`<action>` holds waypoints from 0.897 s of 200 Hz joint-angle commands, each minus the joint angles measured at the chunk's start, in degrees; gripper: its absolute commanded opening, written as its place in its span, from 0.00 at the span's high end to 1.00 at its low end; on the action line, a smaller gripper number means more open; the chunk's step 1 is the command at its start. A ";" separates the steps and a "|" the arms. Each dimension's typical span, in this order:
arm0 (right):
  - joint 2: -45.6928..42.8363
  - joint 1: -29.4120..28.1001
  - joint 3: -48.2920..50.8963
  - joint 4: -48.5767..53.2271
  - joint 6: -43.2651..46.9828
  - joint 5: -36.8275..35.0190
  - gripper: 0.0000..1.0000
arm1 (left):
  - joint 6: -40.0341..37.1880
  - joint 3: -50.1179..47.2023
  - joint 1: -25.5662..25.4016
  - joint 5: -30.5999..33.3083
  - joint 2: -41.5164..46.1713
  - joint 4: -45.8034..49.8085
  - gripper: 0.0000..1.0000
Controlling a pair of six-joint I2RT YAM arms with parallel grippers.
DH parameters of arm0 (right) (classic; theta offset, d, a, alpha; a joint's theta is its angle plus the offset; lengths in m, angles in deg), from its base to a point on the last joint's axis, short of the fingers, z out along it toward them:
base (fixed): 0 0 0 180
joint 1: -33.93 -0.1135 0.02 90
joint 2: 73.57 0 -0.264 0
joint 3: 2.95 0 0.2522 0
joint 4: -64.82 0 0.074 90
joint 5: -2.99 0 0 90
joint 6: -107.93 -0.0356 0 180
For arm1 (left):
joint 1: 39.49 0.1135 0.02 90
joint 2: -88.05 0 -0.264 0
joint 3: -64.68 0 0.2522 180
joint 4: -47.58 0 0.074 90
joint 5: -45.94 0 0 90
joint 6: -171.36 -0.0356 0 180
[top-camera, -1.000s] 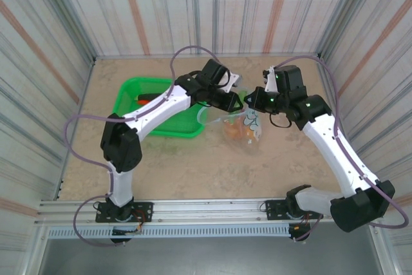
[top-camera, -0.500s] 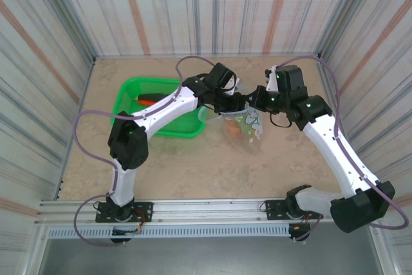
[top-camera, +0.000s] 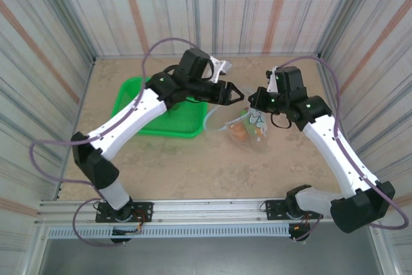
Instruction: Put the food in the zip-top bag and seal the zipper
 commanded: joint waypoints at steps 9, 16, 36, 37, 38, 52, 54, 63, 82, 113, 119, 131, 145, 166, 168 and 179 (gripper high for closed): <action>0.62 0.04 0.71 1.92 2.58 -1.50 1.00 | 1.73 -8.86 8.40 1.63 5.68 -0.93 0.42; 1.27 -0.04 1.05 1.69 2.65 -0.89 1.00 | 2.07 -10.39 10.11 2.38 6.80 -1.33 0.42; 3.49 -1.05 1.25 1.47 2.83 -0.08 1.00 | 1.49 -11.90 13.55 5.75 8.04 0.75 0.42; 3.63 -1.15 1.22 1.42 2.88 -0.13 1.00 | 1.51 -11.90 13.64 6.05 8.04 0.87 0.42; 3.75 -1.24 1.21 1.40 2.99 -0.20 1.00 | 1.43 -11.90 13.72 6.24 8.04 1.02 0.42; 5.42 -3.06 1.21 1.55 3.38 -1.99 1.00 | 1.48 -11.95 15.31 9.49 7.88 3.38 0.42; 5.70 -3.32 1.16 1.60 3.52 -2.22 1.00 | 1.51 -11.98 15.54 9.88 7.81 3.54 0.42; 7.04 -4.58 0.79 2.09 4.15 -2.95 1.00 | 1.88 -12.50 16.83 11.32 7.65 4.25 0.41; 8.92 -6.57 0.09 3.32 4.77 -5.18 1.00 | 4.20 -14.72 20.94 13.28 7.56 4.64 0.38; 7.75 -6.46 0.34 2.35 4.38 -5.04 1.00 | 9.93 -19.80 29.71 14.46 5.50 2.90 0.37; 7.50 -6.27 0.04 2.39 4.24 -4.90 1.00 | 11.41 -20.09 31.12 14.63 4.40 2.85 0.37; 7.10 -5.69 -0.50 2.43 4.05 -4.37 1.00 | 13.03 -20.12 33.02 13.64 1.99 1.54 0.37; 6.77 -5.15 -1.12 2.52 3.77 -3.63 1.00 | 15.07 -18.43 33.32 16.33 -1.02 1.86 0.37; 6.66 -4.68 -2.04 2.78 3.55 -3.24 1.00 | 19.83 -16.47 33.58 21.61 -5.12 2.26 0.36; 6.61 -4.61 -2.12 2.83 3.57 -3.19 1.00 | 20.38 -16.41 33.58 21.90 -5.48 2.14 0.36; 6.47 -4.50 -2.36 2.79 3.43 -3.09 1.00 | 23.41 -16.34 33.95 23.51 -7.23 1.29 0.36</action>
